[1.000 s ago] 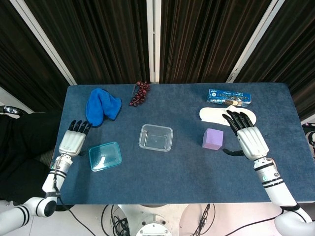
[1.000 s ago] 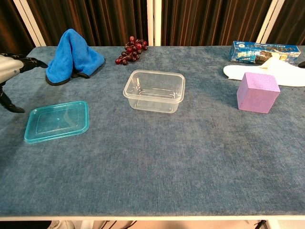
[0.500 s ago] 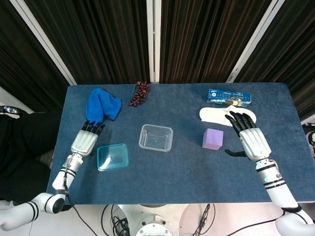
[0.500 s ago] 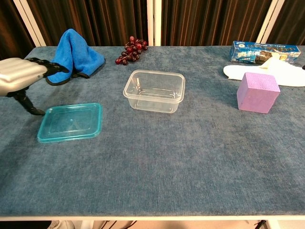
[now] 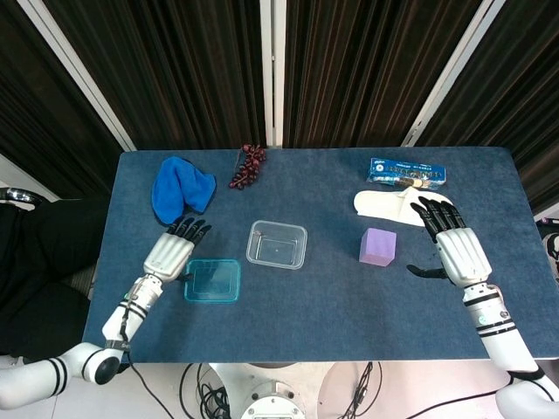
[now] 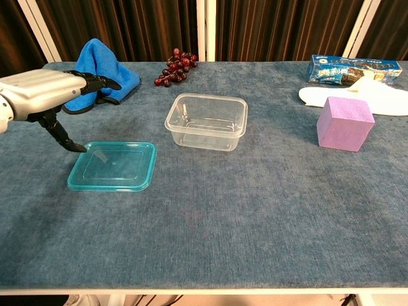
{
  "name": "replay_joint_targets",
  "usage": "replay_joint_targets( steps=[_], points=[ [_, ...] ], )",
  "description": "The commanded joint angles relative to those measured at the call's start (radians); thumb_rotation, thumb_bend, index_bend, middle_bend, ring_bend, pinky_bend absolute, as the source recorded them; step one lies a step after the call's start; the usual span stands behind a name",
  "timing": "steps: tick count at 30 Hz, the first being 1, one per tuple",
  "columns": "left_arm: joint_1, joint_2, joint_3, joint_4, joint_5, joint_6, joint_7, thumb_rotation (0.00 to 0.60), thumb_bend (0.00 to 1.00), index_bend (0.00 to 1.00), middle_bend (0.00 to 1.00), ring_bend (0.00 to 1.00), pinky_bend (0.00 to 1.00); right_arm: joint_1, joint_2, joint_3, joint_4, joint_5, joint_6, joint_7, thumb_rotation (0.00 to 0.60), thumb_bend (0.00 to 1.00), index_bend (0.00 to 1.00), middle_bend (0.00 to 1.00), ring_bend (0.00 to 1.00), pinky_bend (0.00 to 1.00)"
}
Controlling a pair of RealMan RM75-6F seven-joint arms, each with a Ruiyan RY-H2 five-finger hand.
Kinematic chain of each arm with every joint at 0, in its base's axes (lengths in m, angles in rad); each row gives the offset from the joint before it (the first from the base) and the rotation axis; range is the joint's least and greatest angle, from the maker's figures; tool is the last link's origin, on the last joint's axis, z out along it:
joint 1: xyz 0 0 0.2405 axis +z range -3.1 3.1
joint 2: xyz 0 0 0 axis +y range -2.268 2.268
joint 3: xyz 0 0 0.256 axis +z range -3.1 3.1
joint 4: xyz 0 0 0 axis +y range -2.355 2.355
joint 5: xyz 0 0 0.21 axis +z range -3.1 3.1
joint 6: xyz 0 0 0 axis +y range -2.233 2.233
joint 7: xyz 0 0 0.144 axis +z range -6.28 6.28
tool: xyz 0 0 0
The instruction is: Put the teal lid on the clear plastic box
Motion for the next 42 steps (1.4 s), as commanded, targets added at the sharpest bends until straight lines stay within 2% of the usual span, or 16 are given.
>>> replay_joint_targets(
  steps=[1, 5, 9, 15, 18, 27, 33, 37, 42],
  points=[
    [0.007, 0.109, 0.043, -0.201, -0.060, -0.077, -0.016, 0.600, 0.00, 0.09, 0.03, 0.00, 0.02, 0.002, -0.003, -0.003, 0.013, -0.012, -0.007, 0.014, 0.600, 0.00, 0.00, 0.00, 0.00, 0.00],
    [-0.035, 0.108, 0.051, -0.246, -0.216, -0.148, 0.060, 0.600, 0.00, 0.09, 0.01, 0.00, 0.00, 0.005, -0.006, -0.006, 0.030, -0.023, -0.015, 0.033, 0.600, 0.00, 0.00, 0.00, 0.00, 0.00],
    [-0.093, 0.078, 0.041, -0.264, -0.423, -0.151, 0.151, 0.600, 0.00, 0.06, 0.00, 0.00, 0.00, 0.003, -0.007, -0.006, 0.048, -0.025, -0.018, 0.055, 0.600, 0.00, 0.00, 0.00, 0.00, 0.00],
    [-0.167, 0.042, 0.060, -0.280, -0.607, -0.060, 0.299, 0.600, 0.00, 0.03, 0.00, 0.00, 0.00, -0.005, -0.007, -0.005, 0.072, -0.027, -0.014, 0.089, 0.600, 0.00, 0.00, 0.00, 0.00, 0.00],
    [-0.185, 0.034, 0.066, -0.300, -0.661, -0.033, 0.325, 0.600, 0.00, 0.03, 0.00, 0.00, 0.00, -0.007, -0.008, -0.007, 0.081, -0.030, -0.015, 0.101, 0.600, 0.00, 0.00, 0.00, 0.00, 0.00],
    [-0.213, 0.004, 0.079, -0.287, -0.724, 0.033, 0.362, 0.600, 0.00, 0.03, 0.00, 0.00, 0.00, -0.013, -0.010, -0.010, 0.100, -0.040, -0.014, 0.131, 0.600, 0.00, 0.00, 0.00, 0.00, 0.00],
    [-0.225, 0.000, 0.083, -0.280, -0.734, 0.025, 0.355, 0.600, 0.00, 0.12, 0.00, 0.00, 0.00, -0.018, -0.011, -0.011, 0.107, -0.045, -0.009, 0.148, 0.600, 0.00, 0.00, 0.00, 0.00, 0.00],
    [-0.230, 0.004, 0.084, -0.282, -0.728, 0.017, 0.342, 0.600, 0.00, 0.23, 0.00, 0.00, 0.00, -0.024, -0.011, -0.012, 0.108, -0.049, -0.001, 0.154, 0.600, 0.00, 0.00, 0.00, 0.00, 0.00],
    [-0.232, 0.012, 0.090, -0.290, -0.708, 0.018, 0.329, 0.600, 0.02, 0.29, 0.00, 0.00, 0.00, -0.032, -0.012, -0.012, 0.111, -0.052, 0.009, 0.164, 0.600, 0.00, 0.00, 0.00, 0.00, 0.00]
  ],
)
